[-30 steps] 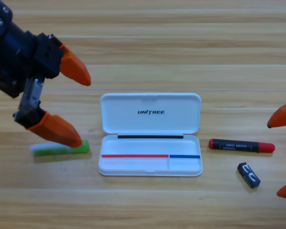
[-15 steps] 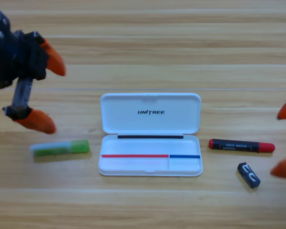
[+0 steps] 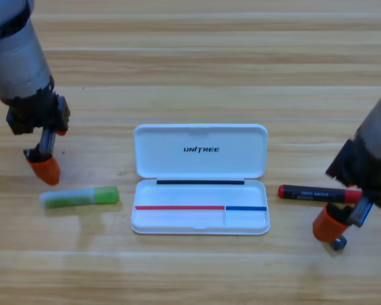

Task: Clean up eraser and pencils

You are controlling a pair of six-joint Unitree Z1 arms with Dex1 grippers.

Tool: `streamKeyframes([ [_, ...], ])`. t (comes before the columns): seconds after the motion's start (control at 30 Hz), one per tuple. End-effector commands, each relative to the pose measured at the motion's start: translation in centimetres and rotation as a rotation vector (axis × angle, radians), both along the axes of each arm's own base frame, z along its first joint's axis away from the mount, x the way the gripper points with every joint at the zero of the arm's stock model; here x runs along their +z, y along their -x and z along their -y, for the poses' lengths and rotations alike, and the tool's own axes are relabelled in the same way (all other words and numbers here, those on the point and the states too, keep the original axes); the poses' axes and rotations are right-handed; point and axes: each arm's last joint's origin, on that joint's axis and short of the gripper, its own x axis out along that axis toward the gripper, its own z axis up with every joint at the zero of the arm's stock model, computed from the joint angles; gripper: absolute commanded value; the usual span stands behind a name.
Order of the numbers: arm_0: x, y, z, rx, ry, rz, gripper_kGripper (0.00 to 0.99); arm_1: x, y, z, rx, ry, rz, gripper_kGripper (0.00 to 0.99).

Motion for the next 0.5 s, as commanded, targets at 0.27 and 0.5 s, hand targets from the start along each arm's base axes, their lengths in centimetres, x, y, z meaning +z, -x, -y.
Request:
streamKeyframes([
  [0.27, -4.4, -2.3, -0.2, 0.039, -0.001, -0.127, 0.957, -7.5, -4.1, -0.4, -0.211, 0.138, -0.148, 0.989],
  [0.5, -5.3, -1.3, 0.3, 0.021, 0.022, -0.138, 0.959, -8.8, -5.0, -0.1, -0.253, 0.142, -0.167, 0.95],
])
